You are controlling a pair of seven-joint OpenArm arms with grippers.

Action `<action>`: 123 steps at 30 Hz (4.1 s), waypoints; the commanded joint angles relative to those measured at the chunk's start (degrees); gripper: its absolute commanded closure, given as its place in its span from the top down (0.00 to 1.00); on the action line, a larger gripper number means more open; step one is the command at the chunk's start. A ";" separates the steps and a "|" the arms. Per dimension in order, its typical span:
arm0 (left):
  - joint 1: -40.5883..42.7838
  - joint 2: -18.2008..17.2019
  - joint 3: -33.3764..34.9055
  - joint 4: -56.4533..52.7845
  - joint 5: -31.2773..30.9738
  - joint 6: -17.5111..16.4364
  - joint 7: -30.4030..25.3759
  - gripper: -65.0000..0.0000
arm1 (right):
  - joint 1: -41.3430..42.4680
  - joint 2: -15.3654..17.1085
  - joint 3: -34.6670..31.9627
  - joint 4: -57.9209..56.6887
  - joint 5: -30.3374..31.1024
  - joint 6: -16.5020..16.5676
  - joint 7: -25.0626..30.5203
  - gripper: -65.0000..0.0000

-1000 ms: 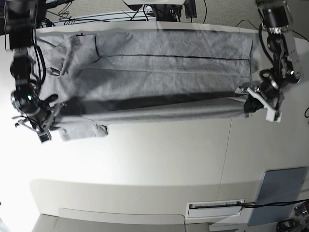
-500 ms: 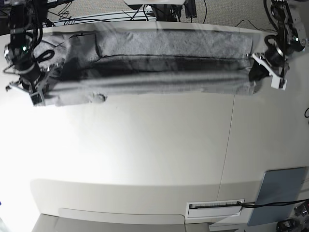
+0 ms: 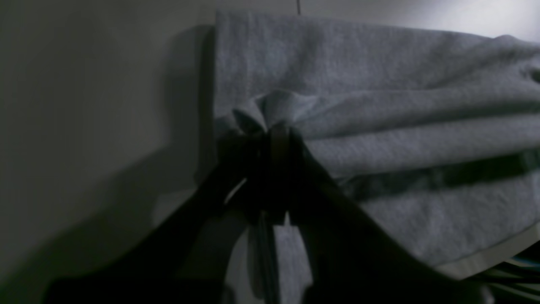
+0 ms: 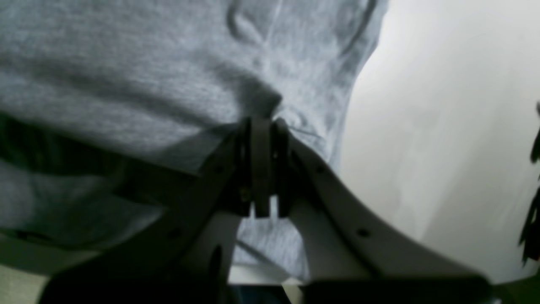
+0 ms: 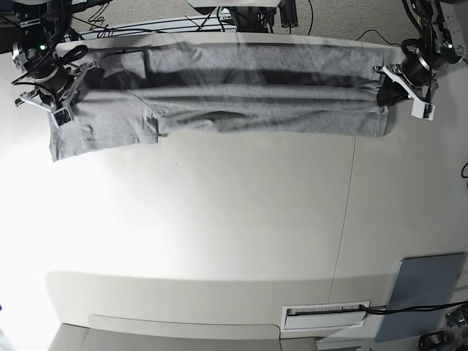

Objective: Fold the T-shirt properly
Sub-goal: 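Hold the folded strip with both grippers and smooth it flat, then fold the strip end with the left gripper toward the right gripper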

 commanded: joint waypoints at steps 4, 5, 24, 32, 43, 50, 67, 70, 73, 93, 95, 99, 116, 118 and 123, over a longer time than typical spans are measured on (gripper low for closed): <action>0.20 -1.25 -0.76 0.87 0.13 0.42 -0.76 0.00 | -0.94 1.27 0.87 1.01 -1.99 -1.97 -1.33 0.00; 0.20 -1.27 -0.76 0.87 0.13 0.44 -0.59 0.00 | -1.03 1.27 0.87 1.01 -2.01 -1.97 -1.88 0.00; 0.17 -1.25 -0.76 0.87 0.11 0.44 0.48 0.49 | -1.38 1.29 0.85 0.98 -4.09 10.03 -0.90 0.47; 0.20 -1.22 -0.74 0.50 4.98 5.92 -1.33 0.54 | -1.36 1.29 0.85 0.98 -3.89 6.80 -0.13 0.47; 0.17 -1.09 -0.63 -6.01 -4.96 0.42 1.14 0.48 | -1.22 1.29 0.85 0.98 -3.89 6.62 3.50 0.47; 0.17 -1.09 -0.59 -7.56 -10.67 -4.17 4.90 0.27 | -1.20 1.29 0.85 0.98 -3.89 6.62 4.13 0.47; 0.20 -4.39 -0.74 0.96 5.95 8.07 -1.33 0.00 | 4.94 1.29 0.85 0.98 -3.58 6.40 5.01 0.47; 0.52 -4.07 -0.74 5.88 7.04 9.62 0.94 0.00 | 5.31 1.29 0.85 0.98 -3.43 6.19 5.20 0.47; 1.57 -2.62 -0.70 12.15 6.03 9.57 4.35 0.00 | 5.29 1.29 0.85 0.98 -3.43 6.19 5.18 0.47; 6.43 15.23 28.09 31.04 3.54 15.56 4.66 0.00 | 5.31 1.31 0.85 0.98 -3.43 6.16 7.37 0.47; 5.22 15.26 32.46 30.97 6.49 17.86 4.66 0.00 | 5.29 1.31 0.85 0.98 -3.43 6.16 7.32 0.47; 3.32 15.26 39.85 30.91 11.32 20.81 4.55 0.00 | 5.29 1.29 0.85 0.98 -3.43 6.14 7.30 0.47; -2.73 15.91 48.92 25.42 15.37 22.40 4.07 0.00 | 5.29 1.29 0.85 0.98 -3.45 6.03 7.28 0.47; -3.54 16.96 48.94 25.24 15.13 22.14 4.15 0.15 | 5.31 1.29 0.85 0.98 -3.45 6.03 7.48 0.47; -3.65 18.25 48.92 25.24 12.28 15.91 4.13 0.58 | 5.31 1.29 0.85 0.98 -3.48 6.01 9.14 0.47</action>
